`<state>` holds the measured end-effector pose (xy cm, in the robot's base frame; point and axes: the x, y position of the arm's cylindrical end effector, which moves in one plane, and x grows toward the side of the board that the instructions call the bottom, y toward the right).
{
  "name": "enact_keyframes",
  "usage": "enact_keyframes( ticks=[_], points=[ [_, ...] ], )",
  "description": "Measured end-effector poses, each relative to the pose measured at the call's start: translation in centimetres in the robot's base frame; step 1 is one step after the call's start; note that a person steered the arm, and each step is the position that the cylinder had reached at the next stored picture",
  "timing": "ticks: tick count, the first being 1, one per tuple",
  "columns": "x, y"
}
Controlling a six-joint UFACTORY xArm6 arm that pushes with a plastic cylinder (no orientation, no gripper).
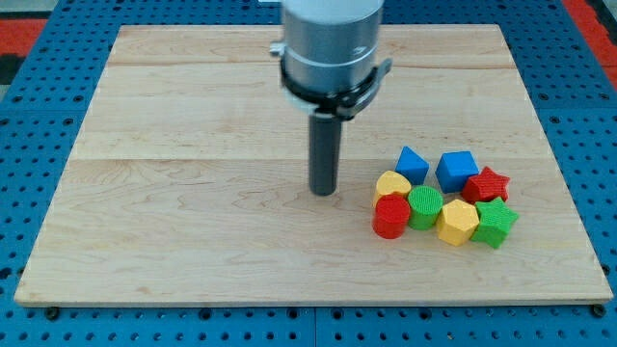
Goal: Move the blue cube to the right of the blue triangle
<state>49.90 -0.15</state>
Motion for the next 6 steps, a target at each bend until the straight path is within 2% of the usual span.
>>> enact_keyframes(
  ticks=[1,2,3,4,6],
  points=[
    [3.8,-1.9],
    [10.1,-1.1],
    [11.9,2.1],
    [10.7,10.1],
    [9.3,17.9]
  ],
)
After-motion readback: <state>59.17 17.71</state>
